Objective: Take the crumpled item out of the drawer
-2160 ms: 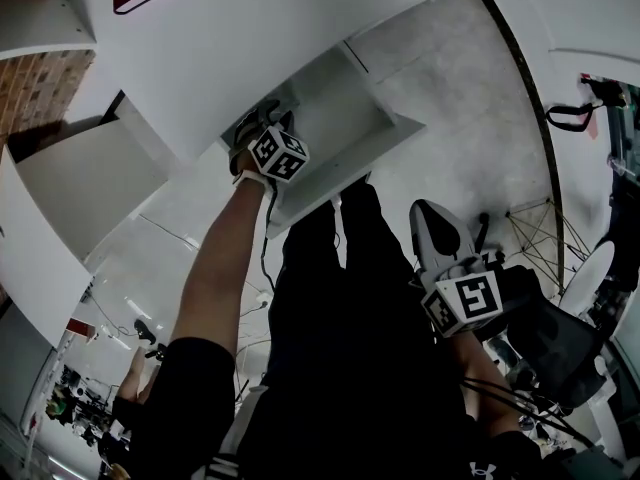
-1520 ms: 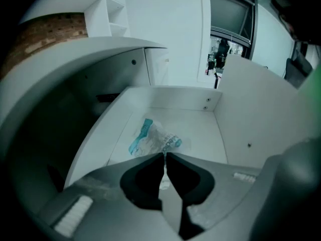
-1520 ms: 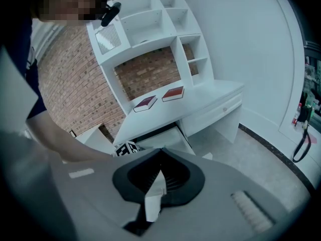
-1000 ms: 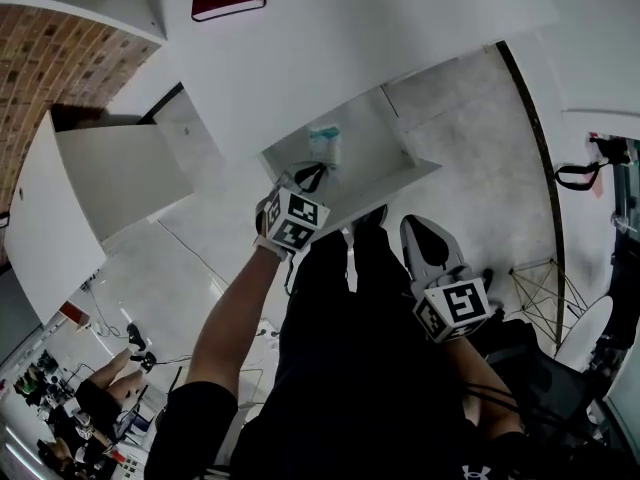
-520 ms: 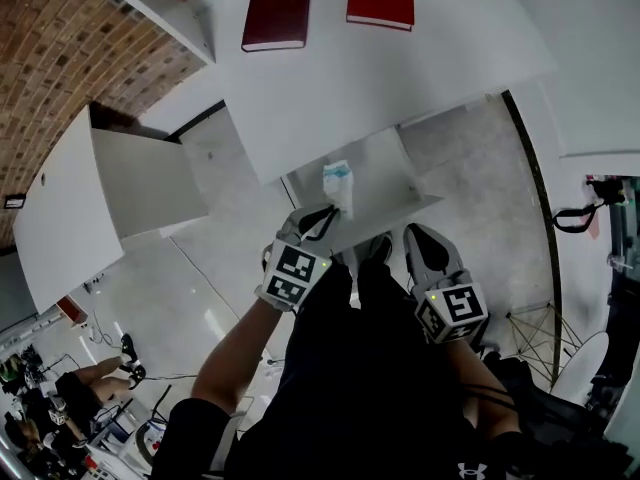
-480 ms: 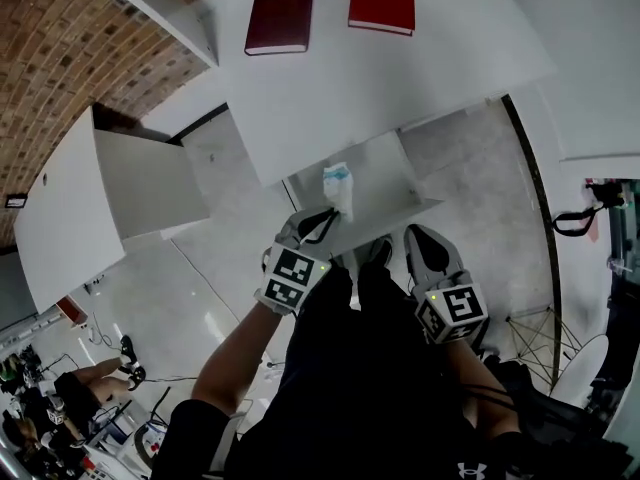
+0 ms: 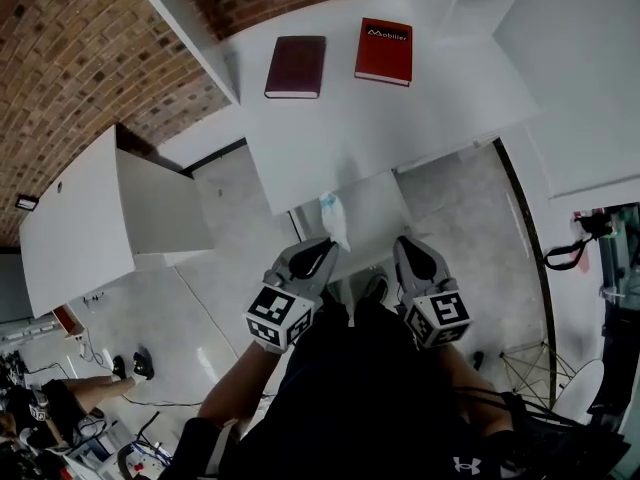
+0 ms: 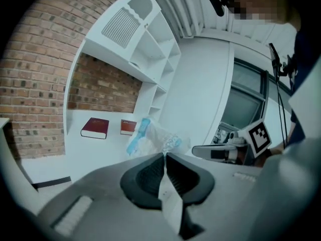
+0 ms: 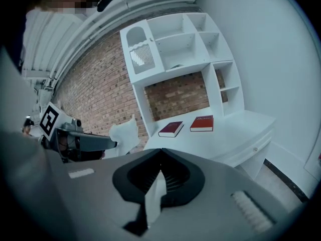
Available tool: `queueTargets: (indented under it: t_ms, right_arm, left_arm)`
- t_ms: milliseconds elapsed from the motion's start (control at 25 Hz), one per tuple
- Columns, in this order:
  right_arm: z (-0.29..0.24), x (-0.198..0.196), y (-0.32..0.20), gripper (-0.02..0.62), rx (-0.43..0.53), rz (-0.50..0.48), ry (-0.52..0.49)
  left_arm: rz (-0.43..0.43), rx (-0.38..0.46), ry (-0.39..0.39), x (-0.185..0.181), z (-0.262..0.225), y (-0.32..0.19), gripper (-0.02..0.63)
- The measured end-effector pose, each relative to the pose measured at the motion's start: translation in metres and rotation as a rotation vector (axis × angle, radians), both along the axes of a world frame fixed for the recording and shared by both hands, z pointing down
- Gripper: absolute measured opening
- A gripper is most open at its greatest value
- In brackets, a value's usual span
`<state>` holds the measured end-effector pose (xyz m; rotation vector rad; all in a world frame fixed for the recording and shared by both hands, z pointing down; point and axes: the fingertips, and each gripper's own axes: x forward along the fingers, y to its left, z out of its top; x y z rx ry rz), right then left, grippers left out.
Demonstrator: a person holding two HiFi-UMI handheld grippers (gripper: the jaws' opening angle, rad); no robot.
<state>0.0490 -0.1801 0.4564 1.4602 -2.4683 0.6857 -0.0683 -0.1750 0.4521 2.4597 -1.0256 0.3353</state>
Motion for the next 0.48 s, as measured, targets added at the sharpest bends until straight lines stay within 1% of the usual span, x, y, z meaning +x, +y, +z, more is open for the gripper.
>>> queueTargets:
  t_ms: [80,240,480]
  right_arm:
    - [-0.008,-0.004,-0.003,0.003,0.022,-0.013,-0.007]
    - [-0.028,-0.003,-0.004,0.003,0.075,-0.011,-0.011]
    - [-0.051,0.008,-0.012,0.003,0.122,0.017,-0.023]
  left_arm:
    - [-0.010,-0.007,0.039,0.002,-0.011,0.004,0.018]
    - [-0.029,-0.003,0.087,0.006,-0.028,0.014,0.018]
    - [-0.047,0.000,0.122,0.010,-0.036,0.014,0.018]
